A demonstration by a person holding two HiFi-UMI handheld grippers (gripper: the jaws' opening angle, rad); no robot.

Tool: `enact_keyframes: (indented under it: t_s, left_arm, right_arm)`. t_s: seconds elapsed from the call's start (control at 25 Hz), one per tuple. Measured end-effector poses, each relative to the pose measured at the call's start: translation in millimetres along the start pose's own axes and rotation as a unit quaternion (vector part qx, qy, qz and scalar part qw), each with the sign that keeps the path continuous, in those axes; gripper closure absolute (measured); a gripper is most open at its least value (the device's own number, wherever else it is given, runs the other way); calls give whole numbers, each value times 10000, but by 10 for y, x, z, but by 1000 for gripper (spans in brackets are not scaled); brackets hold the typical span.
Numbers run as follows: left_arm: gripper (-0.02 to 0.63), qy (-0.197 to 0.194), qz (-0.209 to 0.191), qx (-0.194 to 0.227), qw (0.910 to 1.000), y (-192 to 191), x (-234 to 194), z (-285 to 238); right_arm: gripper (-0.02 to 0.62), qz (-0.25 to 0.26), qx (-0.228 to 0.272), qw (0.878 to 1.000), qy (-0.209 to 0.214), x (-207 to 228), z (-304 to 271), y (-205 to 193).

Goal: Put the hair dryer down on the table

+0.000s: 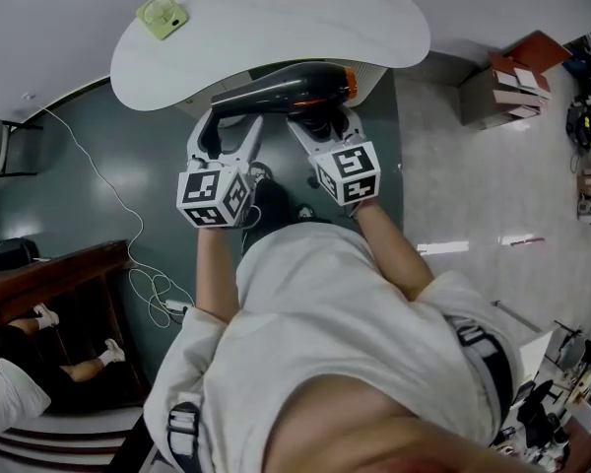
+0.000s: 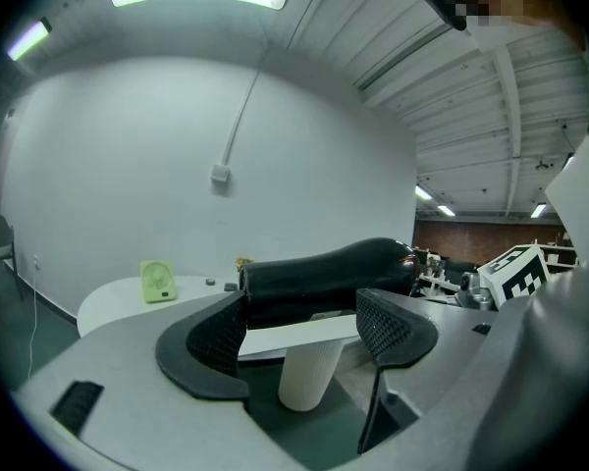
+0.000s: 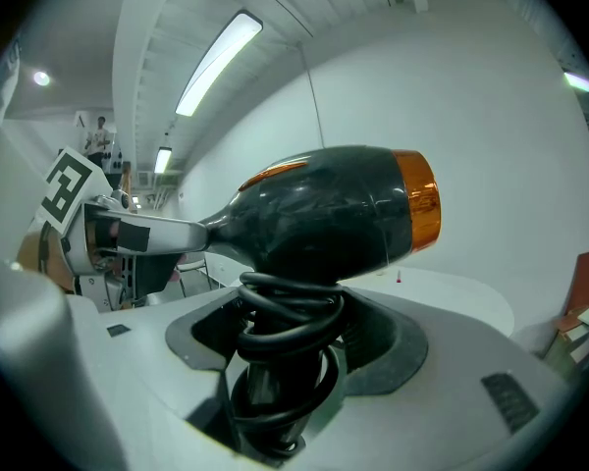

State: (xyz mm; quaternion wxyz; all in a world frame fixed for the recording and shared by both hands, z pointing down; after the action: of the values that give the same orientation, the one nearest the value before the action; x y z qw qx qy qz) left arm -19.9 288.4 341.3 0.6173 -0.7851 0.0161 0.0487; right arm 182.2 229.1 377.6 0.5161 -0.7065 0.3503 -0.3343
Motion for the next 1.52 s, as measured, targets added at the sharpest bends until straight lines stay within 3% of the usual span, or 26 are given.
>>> enact_keyframes:
  t_s: [0.6,1.52]
  left_arm:
    - [241,-47,73,-212,9997,122,-616,-815]
    - [241,-997,426,-970,9894,124,-1889,-2229]
  right_arm:
    - [311,-244,-255,9994,27,395,-897,149]
    - [311,-824,-1066,9885,-693,725,-2365,296]
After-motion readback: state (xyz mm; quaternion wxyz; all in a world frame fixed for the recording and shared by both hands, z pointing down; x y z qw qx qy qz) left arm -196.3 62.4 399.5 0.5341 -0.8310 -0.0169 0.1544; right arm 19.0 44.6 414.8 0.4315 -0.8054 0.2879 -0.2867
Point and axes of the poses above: the fingertips, and each gripper's own axes: z backward along the fingers, x to its right, y out of its top, the point moved 10 cm from there along z, backward along the fingers, and after that the axes turned 11 degrees about y, right-handed, at the moved point
